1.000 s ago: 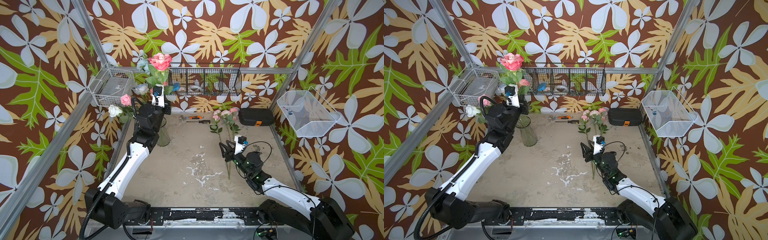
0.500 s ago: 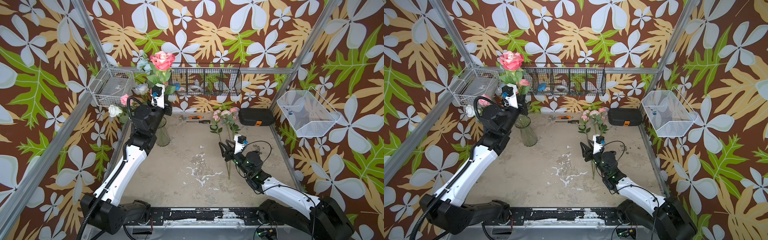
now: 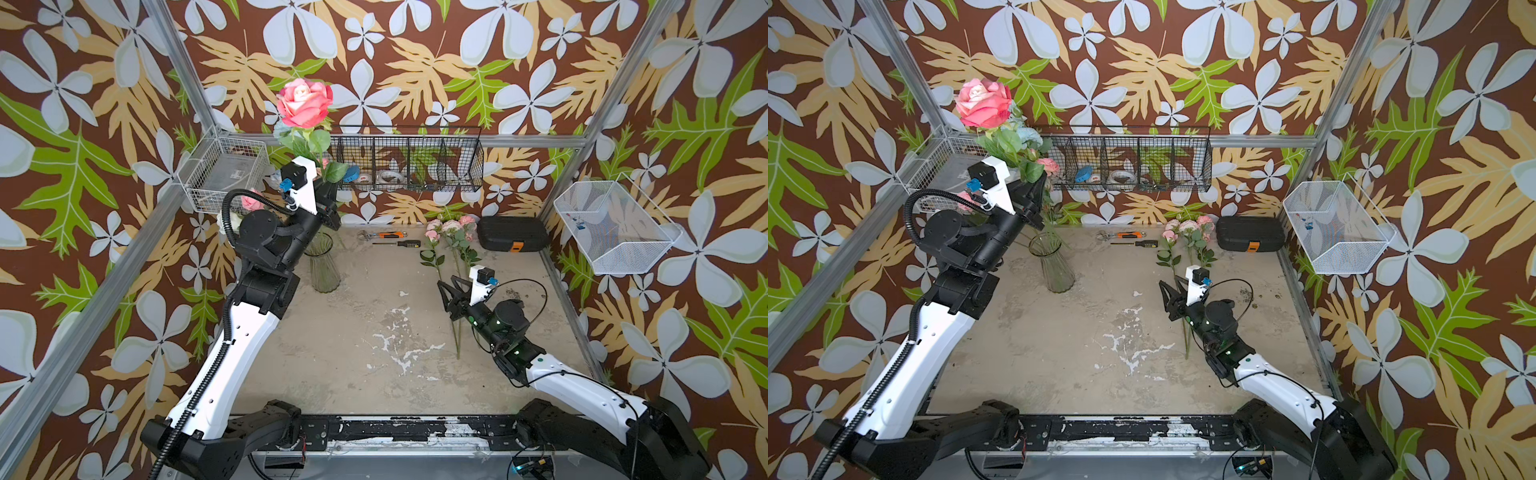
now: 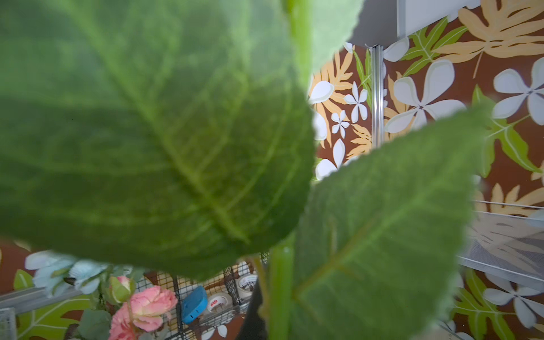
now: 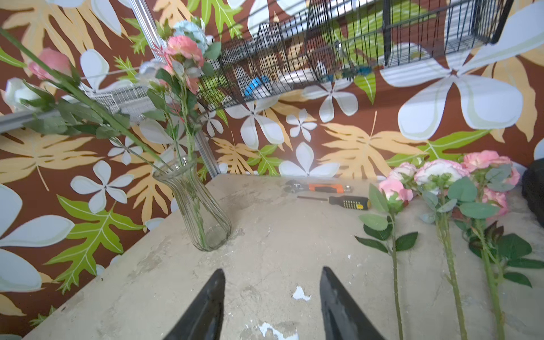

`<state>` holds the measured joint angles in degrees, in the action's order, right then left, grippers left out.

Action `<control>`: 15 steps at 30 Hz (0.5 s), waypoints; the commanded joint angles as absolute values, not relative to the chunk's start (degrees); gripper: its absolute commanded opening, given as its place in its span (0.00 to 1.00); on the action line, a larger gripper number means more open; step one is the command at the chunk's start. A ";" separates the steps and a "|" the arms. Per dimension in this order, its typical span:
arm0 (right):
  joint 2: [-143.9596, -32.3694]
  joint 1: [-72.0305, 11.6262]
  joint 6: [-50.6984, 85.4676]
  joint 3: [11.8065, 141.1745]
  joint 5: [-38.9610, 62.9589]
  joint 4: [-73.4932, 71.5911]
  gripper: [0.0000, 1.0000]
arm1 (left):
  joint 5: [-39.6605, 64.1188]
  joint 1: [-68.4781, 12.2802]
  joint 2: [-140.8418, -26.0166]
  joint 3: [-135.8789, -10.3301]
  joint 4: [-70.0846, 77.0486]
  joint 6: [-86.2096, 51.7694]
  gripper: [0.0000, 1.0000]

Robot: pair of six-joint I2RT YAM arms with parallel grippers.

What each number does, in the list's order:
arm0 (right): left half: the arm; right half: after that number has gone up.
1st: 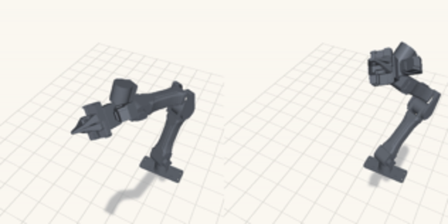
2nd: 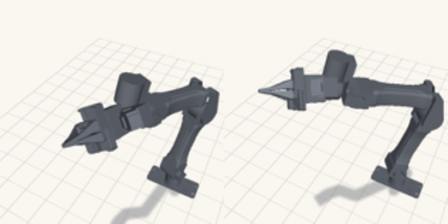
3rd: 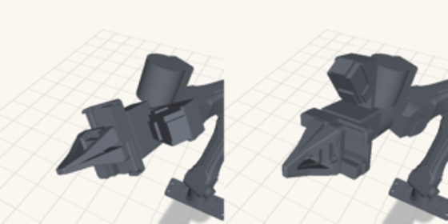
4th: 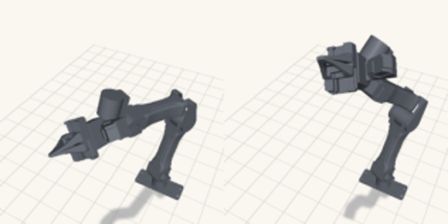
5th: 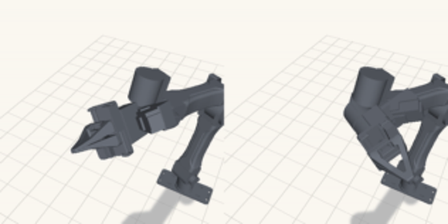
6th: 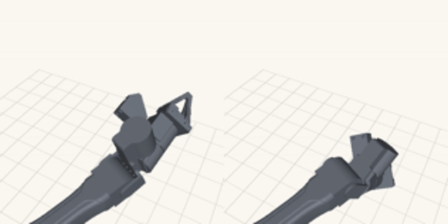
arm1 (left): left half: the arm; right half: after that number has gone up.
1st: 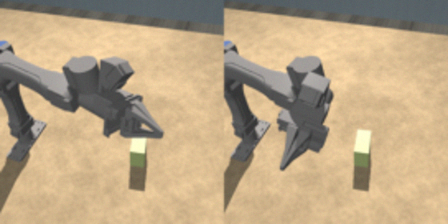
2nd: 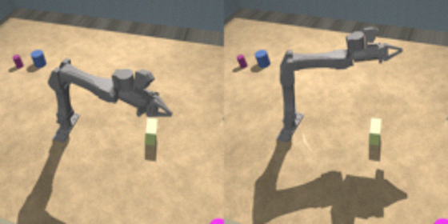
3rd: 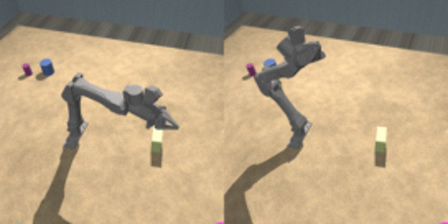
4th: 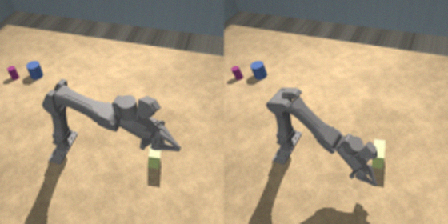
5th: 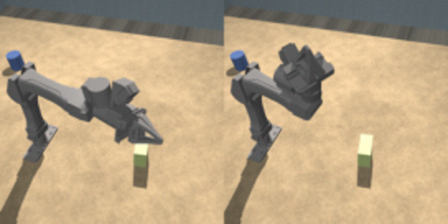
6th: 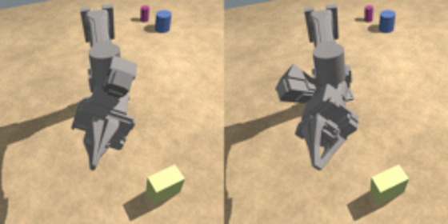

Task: Pick out pink flowers from the vase
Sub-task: Place the flower at the center of the board.

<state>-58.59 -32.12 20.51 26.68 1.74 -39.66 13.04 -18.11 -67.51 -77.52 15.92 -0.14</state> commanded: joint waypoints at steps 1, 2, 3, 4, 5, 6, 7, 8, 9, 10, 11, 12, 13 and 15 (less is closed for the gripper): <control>-56.14 -32.17 19.15 29.67 5.82 -36.54 0.55 | 22.73 -18.04 -66.56 -71.16 21.68 -9.21 0.00; -55.33 -32.16 18.61 31.04 8.56 -34.86 0.57 | 26.50 -18.03 -66.36 -67.21 26.45 -12.23 0.00; -54.79 -32.17 18.37 32.10 11.39 -33.94 0.60 | 29.35 -18.20 -66.40 -63.71 31.28 -15.10 0.00; -54.29 -32.17 17.97 33.21 15.09 -33.11 0.63 | 32.73 -18.48 -66.59 -59.57 37.30 -18.15 0.00; -54.22 -32.17 17.83 34.45 18.72 -32.40 0.64 | 35.50 -18.99 -67.08 -56.10 43.32 -21.10 0.00; -54.31 -32.15 17.81 35.16 22.06 -32.20 0.66 | 37.41 -19.45 -67.62 -53.49 47.78 -23.52 0.00; -54.72 -32.21 17.80 35.75 25.21 -32.53 0.67 | 39.40 -20.34 -68.26 -51.21 52.17 -25.59 0.00; -55.45 -32.10 18.08 36.25 27.58 -33.17 0.68 | 41.48 -21.24 -68.94 -49.75 55.16 -26.97 0.00; -56.32 -32.17 18.41 36.36 29.02 -33.88 0.68 | 42.93 -22.10 -69.60 -48.69 57.84 -28.03 0.00; -57.36 -32.24 18.53 36.35 30.80 -34.92 0.68 | 44.72 -23.13 -70.35 -47.68 60.97 -29.49 0.00; -58.58 -32.25 18.64 36.22 32.34 -36.17 0.68 | 46.54 -23.91 -71.06 -47.06 64.29 -31.09 0.00; -59.46 -32.34 18.66 36.38 33.27 -36.73 0.68 | 47.51 -24.39 -71.55 -46.50 67.15 -32.69 0.00; -60.41 -32.63 18.40 36.84 33.57 -36.77 0.68 | 48.04 -24.82 -72.21 -45.79 70.56 -35.00 0.00; -61.96 -33.38 17.34 37.41 33.58 -36.63 0.68 | 49.51 -25.75 -73.93 -45.27 76.50 -38.88 0.00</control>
<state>-60.84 -32.77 18.57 36.58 28.86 -34.70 44.07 -24.95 -72.60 -45.69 60.25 -30.20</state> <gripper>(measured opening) 0.683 0.063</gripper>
